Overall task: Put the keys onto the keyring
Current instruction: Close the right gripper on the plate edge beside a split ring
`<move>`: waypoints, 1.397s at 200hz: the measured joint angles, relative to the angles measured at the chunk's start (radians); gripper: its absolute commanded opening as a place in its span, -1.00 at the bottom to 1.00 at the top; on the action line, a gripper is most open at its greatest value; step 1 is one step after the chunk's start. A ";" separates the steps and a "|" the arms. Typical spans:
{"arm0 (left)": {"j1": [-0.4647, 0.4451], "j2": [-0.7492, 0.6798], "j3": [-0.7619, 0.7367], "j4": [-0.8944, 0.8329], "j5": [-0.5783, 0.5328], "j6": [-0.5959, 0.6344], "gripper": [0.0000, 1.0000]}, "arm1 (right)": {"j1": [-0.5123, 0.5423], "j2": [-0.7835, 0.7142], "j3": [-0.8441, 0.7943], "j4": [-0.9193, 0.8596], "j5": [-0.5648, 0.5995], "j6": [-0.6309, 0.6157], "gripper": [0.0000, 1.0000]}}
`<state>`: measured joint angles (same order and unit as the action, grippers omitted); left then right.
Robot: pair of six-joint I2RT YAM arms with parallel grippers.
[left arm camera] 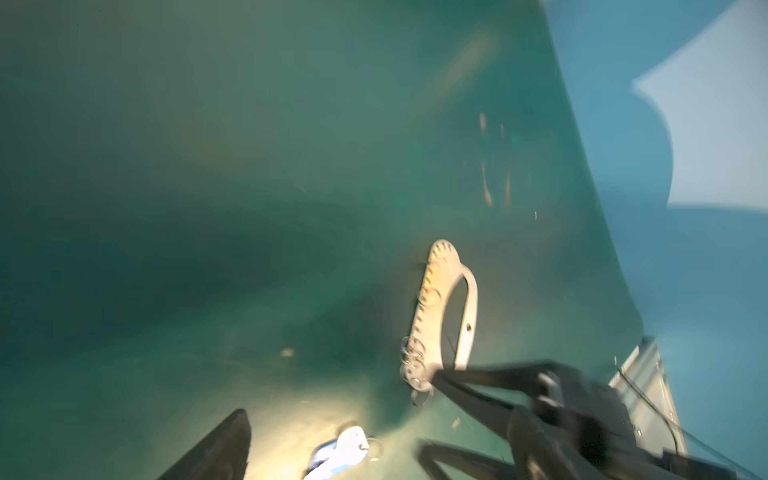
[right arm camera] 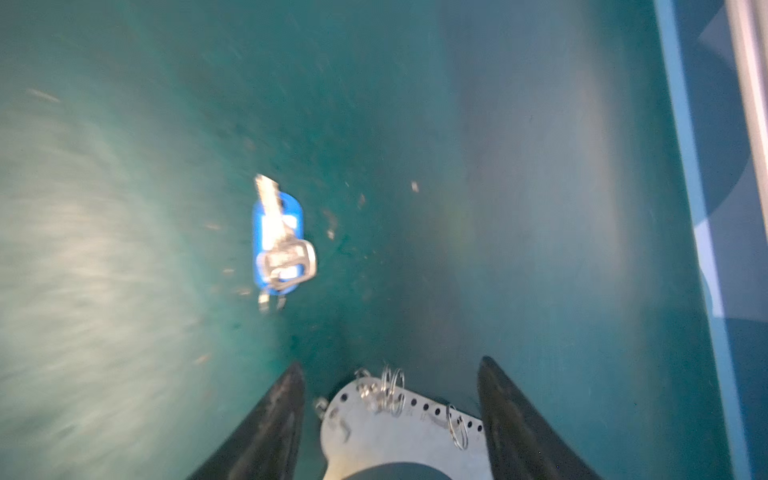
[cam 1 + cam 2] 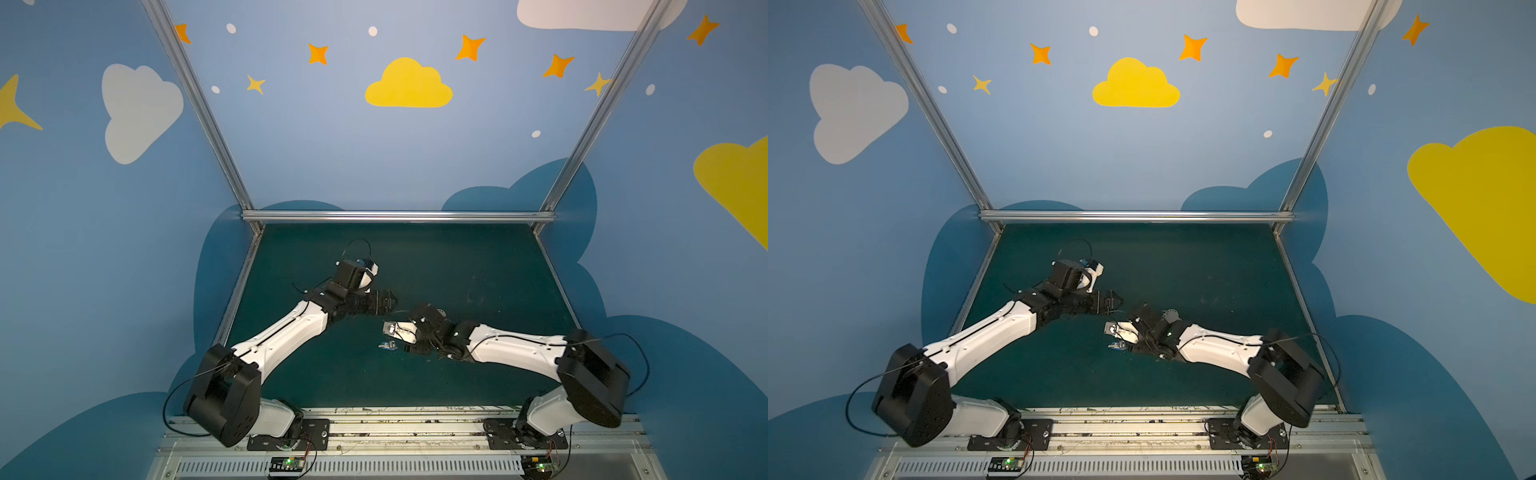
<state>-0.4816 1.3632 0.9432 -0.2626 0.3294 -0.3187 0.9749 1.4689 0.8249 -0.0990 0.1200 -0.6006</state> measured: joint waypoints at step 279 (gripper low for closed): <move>-0.025 -0.233 -0.209 0.066 -0.179 0.122 0.87 | -0.261 0.136 0.049 -0.254 -0.376 -0.396 -0.47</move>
<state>-0.5064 1.1305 0.7345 -0.1970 0.1509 -0.1970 0.7136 1.6051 0.8742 -0.3531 -0.2558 -0.9970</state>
